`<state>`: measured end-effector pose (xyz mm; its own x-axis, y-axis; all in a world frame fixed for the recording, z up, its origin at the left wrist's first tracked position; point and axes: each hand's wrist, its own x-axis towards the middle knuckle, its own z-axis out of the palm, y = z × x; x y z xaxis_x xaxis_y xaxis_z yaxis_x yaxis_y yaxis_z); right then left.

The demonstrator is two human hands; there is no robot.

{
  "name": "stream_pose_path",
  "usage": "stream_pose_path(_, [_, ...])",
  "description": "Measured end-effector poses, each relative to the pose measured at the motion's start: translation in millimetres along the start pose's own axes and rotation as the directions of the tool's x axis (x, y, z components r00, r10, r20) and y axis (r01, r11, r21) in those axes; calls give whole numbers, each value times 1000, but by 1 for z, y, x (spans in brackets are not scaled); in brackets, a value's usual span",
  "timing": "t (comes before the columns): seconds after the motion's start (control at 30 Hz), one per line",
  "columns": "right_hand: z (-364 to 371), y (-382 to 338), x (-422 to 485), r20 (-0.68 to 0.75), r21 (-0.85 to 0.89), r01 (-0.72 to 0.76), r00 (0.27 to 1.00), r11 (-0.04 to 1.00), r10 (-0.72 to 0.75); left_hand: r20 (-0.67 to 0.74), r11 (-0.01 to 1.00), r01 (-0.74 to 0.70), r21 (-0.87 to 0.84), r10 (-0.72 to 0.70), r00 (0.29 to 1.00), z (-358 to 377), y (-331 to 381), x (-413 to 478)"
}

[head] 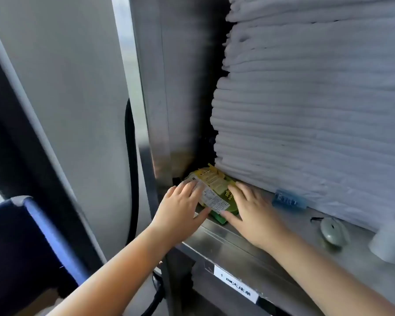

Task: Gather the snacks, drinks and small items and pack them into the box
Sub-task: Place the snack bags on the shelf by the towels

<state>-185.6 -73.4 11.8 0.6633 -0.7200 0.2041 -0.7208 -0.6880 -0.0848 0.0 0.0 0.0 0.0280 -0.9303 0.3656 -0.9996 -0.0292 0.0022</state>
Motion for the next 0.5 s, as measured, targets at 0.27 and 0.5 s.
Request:
stream_pose_path(0.27, [47,4,52,30,21,-46,999,999,45,55,992,-43,-121,49,997,60,-29,40])
stream_pose_path(0.5, [85,15,66,161,92,-74,985,993,59,168,984,-37,-174,67,983,100,-37,55])
